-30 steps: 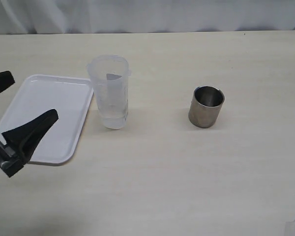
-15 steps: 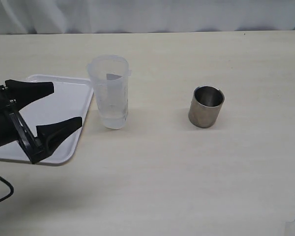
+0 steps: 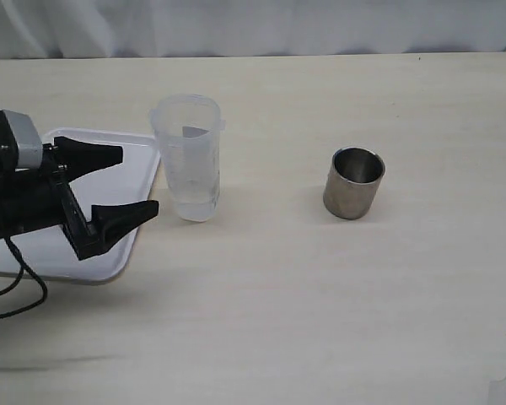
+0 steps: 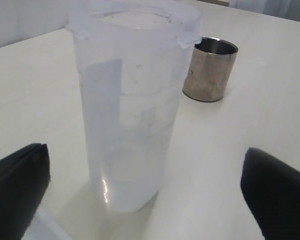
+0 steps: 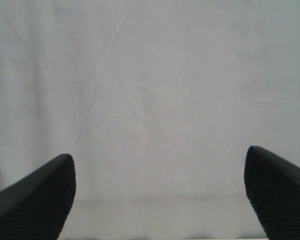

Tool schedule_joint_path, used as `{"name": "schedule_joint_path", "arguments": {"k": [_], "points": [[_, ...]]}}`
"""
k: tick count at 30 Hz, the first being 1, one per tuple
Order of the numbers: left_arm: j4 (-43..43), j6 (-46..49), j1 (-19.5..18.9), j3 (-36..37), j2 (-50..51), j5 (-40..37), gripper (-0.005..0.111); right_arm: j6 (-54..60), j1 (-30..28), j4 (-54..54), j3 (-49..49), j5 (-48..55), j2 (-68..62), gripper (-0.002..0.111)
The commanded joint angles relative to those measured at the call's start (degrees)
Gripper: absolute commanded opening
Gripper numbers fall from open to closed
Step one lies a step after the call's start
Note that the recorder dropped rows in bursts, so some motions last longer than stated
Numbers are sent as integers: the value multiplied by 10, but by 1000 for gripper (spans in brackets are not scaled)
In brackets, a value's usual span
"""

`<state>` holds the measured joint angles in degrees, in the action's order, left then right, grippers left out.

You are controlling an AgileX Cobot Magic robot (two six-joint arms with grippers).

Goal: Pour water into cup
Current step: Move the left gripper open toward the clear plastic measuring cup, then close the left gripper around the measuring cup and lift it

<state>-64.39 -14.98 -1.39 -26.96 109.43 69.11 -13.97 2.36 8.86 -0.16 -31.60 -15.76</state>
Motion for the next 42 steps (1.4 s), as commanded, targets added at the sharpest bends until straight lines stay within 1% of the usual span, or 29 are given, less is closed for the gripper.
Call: {"name": "schedule_joint_path", "arguments": {"k": [1,7,16,23,26,28,33,42], "points": [[-19,3,25,-34,25,9,97,-3,-2,7,2,-7,-1,85],[16,2,52,-74,48,9,97,-3,-2,7,2,-7,-1,85],[31,2,59,-93,82,9,97,-3,-2,7,2,-7,-1,85],[41,2,92,-121,91,9,97,-3,-2,7,2,-7,-1,85],[78,2,106,-128,91,-14,97,-3,-2,7,2,-7,-1,85],[104,2,114,-128,91,-16,97,-3,-2,7,2,-7,-1,85],[113,30,121,-128,91,-13,97,-3,-2,7,2,-2,-1,85],[129,30,121,-136,91,-11,97,-3,-2,7,2,-2,-1,85]]}}
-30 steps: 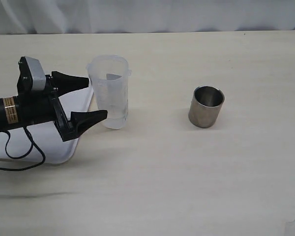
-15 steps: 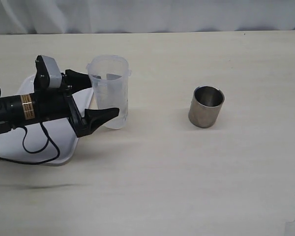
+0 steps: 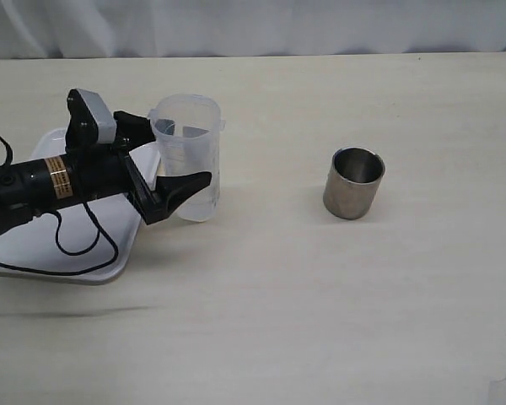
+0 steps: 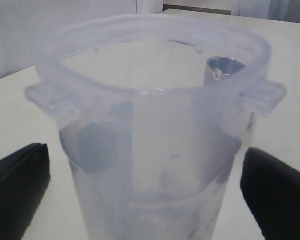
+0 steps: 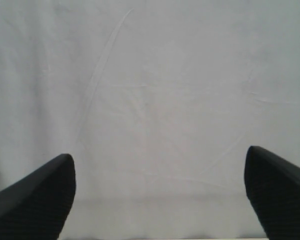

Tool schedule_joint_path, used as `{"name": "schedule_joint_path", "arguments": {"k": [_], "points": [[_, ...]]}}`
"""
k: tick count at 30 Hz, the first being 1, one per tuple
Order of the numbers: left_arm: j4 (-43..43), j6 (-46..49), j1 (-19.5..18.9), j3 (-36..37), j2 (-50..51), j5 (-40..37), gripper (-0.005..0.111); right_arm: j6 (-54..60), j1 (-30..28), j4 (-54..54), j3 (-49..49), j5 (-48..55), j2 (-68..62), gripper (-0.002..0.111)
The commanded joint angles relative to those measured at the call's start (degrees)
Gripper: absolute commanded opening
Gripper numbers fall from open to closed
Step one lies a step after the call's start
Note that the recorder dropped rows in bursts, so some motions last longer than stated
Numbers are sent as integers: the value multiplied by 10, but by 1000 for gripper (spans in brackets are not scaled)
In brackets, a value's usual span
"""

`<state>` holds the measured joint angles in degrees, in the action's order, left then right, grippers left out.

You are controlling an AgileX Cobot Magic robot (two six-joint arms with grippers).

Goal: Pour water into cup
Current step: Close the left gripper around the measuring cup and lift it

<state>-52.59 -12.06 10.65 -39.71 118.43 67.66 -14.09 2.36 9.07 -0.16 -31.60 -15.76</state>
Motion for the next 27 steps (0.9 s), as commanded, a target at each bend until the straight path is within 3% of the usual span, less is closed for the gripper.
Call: {"name": "schedule_joint_path", "arguments": {"k": [1,8,20,27], "points": [[11,0,1,-11,1,3,97,-2,-2,4,2,-2,-1,85],[17,13,1,-25,45,23,97,-2,-2,4,2,-2,-1,85],[-43,-19,1,-87,82,23,97,-3,-2,4,2,0,-1,85],[-33,3,28,-91,82,23,97,-3,-2,4,2,0,-1,85]]}}
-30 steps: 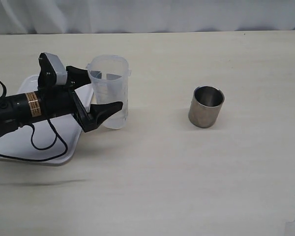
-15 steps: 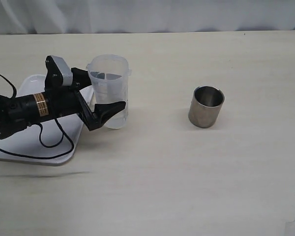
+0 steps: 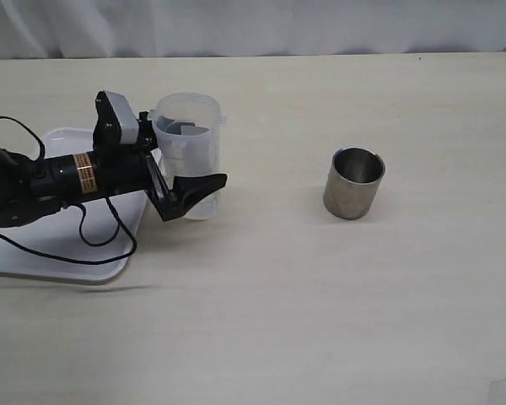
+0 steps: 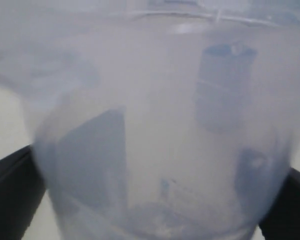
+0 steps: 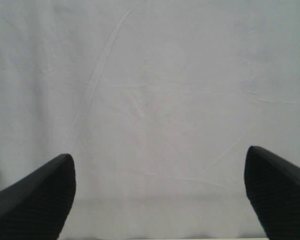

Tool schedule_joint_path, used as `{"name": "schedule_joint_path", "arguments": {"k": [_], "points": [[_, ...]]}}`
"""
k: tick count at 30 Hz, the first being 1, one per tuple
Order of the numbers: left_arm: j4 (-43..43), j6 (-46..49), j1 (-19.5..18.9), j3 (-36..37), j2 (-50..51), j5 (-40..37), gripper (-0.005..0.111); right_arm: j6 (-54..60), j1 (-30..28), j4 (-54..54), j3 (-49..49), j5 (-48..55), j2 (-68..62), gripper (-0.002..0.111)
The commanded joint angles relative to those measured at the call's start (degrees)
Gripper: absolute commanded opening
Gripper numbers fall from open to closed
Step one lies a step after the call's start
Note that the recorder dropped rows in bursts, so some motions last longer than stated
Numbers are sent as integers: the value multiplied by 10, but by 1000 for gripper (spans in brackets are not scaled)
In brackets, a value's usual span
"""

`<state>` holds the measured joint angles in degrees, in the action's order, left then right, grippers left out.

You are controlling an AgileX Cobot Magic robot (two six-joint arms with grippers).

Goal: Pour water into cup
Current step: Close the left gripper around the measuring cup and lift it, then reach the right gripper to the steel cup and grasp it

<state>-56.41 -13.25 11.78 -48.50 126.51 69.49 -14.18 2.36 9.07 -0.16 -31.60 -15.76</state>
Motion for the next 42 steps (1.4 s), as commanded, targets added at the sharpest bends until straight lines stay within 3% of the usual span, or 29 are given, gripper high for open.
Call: {"name": "schedule_joint_path", "arguments": {"k": [1,14,17,25,33,42], "points": [[7,15,20,-3,1,5,97,-2,-2,4,2,0,-1,85],[32,12,23,-3,1,5,93,-2,-2,4,2,1,-1,85],[32,12,23,-3,1,5,77,-6,-2,4,2,4,-1,85],[0,-3,23,-3,1,5,0,-17,-2,11,2,21,-2,85],[-1,-5,23,-3,1,5,0,-17,-2,87,2,-57,-115,85],[-3,-5,23,-3,1,5,0,40,-2,116,-3,-195,-383,85]]}}
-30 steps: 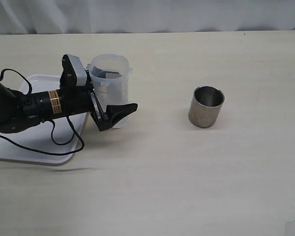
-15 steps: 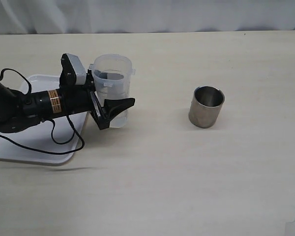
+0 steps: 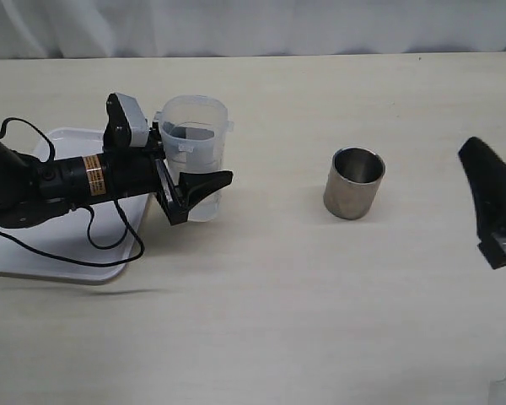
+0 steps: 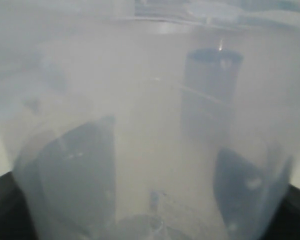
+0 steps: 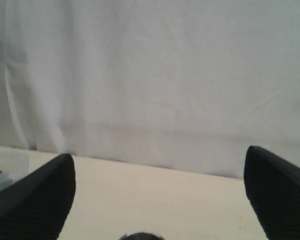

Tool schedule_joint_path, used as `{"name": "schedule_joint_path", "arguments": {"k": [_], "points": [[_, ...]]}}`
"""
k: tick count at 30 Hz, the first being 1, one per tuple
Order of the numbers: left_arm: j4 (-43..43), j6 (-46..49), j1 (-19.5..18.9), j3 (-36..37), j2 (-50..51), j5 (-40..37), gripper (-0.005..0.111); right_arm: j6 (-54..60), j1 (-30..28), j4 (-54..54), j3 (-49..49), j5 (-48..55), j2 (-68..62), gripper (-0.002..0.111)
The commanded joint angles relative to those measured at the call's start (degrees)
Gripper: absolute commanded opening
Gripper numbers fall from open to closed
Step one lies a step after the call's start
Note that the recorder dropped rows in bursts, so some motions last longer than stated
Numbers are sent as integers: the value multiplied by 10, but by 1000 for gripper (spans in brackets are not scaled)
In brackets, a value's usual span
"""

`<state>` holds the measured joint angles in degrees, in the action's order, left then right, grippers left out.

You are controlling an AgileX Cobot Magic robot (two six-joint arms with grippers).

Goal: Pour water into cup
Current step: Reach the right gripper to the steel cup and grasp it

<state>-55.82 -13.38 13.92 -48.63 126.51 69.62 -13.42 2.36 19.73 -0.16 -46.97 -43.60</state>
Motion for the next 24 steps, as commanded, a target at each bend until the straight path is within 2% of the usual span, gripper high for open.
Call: {"name": "schedule_joint_path", "arguments": {"k": [1,3,7,10,15,24], "points": [[-9,-4,1,-2,1,3,0,32,-2,9,-15,-41,-139,85],[-9,-4,1,-2,1,3,0,32,-2,19,-41,-41,-203,85],[-9,-4,1,-2,1,3,0,34,-2,108,-117,-66,-400,85],[-9,-4,1,-2,1,3,0,70,-2,105,-162,-86,-511,85],[-10,-4,1,-2,1,3,0,73,-2,116,-195,-132,-603,85],[-10,-4,1,-2,1,3,0,88,-2,116,-238,-162,-680,85]]}}
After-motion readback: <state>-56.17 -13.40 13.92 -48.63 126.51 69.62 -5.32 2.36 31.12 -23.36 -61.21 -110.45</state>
